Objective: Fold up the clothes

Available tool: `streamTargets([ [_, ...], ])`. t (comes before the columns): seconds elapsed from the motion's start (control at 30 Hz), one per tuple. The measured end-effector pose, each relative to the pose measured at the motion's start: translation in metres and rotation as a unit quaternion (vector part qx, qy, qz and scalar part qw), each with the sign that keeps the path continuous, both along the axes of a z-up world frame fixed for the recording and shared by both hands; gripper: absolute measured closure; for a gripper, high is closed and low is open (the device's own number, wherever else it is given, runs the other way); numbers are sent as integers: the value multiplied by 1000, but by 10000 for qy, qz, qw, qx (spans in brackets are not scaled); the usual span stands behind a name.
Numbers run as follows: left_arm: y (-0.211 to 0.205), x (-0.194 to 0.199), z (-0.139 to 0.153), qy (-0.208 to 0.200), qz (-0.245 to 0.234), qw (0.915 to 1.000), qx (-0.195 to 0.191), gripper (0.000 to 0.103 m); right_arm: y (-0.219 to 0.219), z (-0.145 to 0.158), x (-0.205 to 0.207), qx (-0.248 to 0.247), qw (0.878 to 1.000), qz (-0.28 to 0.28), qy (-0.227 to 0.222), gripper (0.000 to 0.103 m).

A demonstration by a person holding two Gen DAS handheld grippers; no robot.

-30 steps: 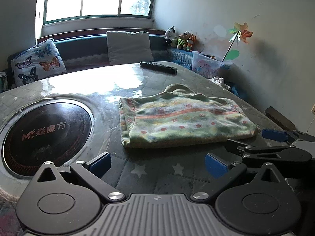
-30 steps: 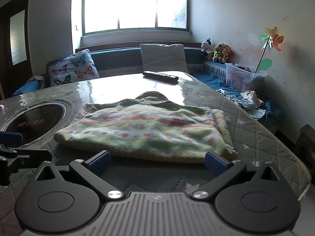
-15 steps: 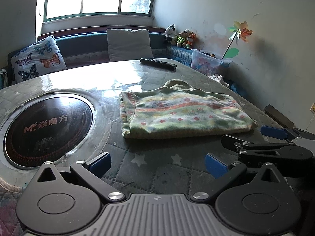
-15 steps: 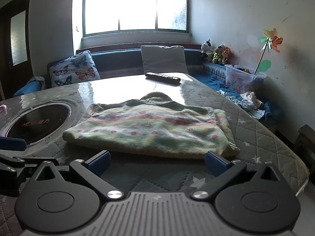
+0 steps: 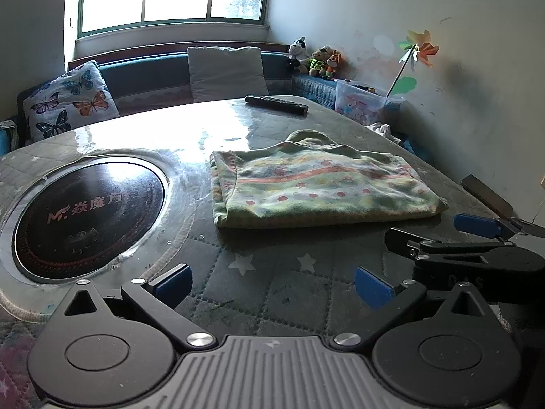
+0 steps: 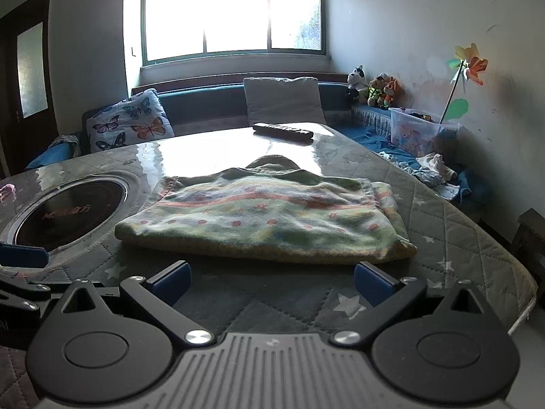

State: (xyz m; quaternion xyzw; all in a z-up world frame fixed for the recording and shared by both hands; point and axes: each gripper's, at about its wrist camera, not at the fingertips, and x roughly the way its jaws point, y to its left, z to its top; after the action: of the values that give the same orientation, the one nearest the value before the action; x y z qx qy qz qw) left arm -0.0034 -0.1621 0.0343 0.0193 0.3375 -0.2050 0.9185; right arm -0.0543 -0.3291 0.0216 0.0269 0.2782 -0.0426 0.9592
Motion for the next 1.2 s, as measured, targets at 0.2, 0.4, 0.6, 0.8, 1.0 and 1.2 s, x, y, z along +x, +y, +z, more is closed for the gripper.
streamTargets([
  [0.2, -2, -5, 1, -26, -25, 10000, 24, 0, 3, 0, -4, 37, 10000, 32, -25, 0],
  [0.4, -3, -10, 1, -40, -36, 10000, 48, 0, 3, 0, -7, 78, 10000, 29, -38, 0],
  [0.6, -3, -15, 0, -56, -38, 9999, 87, 0, 4, -2, -11, 107, 9999, 29, -12, 0],
  [0.8, -3, -18, 1, -76, -47, 9999, 91, 0, 5, -3, -13, 122, 9999, 13, -7, 0],
  [1.0, -4, -21, 0, -81, -79, 9999, 100, 0, 6, -3, -15, 112, 9999, 10, 0, 0],
  [1.2, -3, -21, 0, -60, -78, 9999, 93, 0, 7, -4, -13, 114, 9999, 6, 19, 0],
])
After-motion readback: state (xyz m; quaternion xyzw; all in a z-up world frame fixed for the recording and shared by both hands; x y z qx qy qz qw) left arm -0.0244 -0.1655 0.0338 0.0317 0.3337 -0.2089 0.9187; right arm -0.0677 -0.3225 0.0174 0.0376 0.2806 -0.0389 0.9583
